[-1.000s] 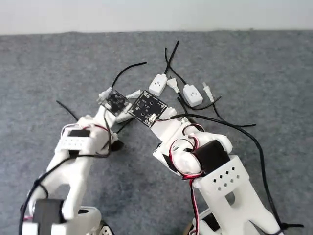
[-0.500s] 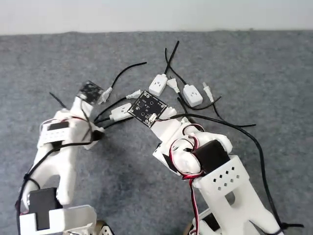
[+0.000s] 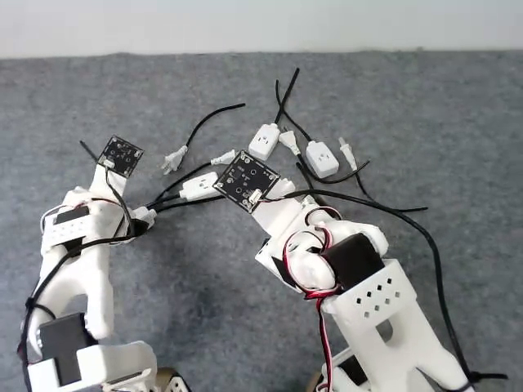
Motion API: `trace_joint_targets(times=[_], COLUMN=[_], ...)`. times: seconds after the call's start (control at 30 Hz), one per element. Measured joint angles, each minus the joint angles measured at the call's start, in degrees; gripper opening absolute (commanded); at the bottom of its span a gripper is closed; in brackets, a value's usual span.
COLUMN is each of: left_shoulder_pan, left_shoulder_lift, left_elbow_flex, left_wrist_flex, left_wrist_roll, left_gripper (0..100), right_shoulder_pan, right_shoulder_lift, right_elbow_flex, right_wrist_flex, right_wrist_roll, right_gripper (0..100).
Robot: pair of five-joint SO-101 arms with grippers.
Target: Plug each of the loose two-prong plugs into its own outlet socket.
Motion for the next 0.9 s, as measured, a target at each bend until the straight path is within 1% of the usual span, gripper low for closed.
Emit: trace_joint_targets(times=[0.13, 0.33, 0.43, 0.57, 0.67, 0.9], left_shoulder_pan=[1.2, 5.9, 8.0, 10.5, 11.9, 16.4], left_shoulder_lift=[0.0, 0.0, -0.3, -4.7, -7.1, -5.4], left_elbow_flex=[-0.1, -2.4, -2.4, -2.4, -2.5, -10.2], left_wrist_flex=[1.8, 2.7, 2.7, 4.7, 5.4, 6.0], left_wrist_roll=[0.2, 4.0, 5.8, 7.5, 7.6, 7.6], left_gripper=[35, 35, 35, 35, 35, 35], right_shoulder_pan=[0.0, 0.0, 0.0, 0.0, 0.0, 0.0], right_shoulder_lift=[0.0, 0.0, 0.0, 0.0, 0.0, 0.0], right_elbow_flex=[0.0, 0.0, 1.3, 4.7, 5.6, 5.8], right_wrist_flex=[0.0, 0.0, -1.8, -5.8, -6.6, -6.8], right_wrist_roll=[0.0, 0.0, 0.0, 0.0, 0.0, 0.0], right_gripper=[33.8, 33.8, 33.8, 33.8, 33.8, 33.8])
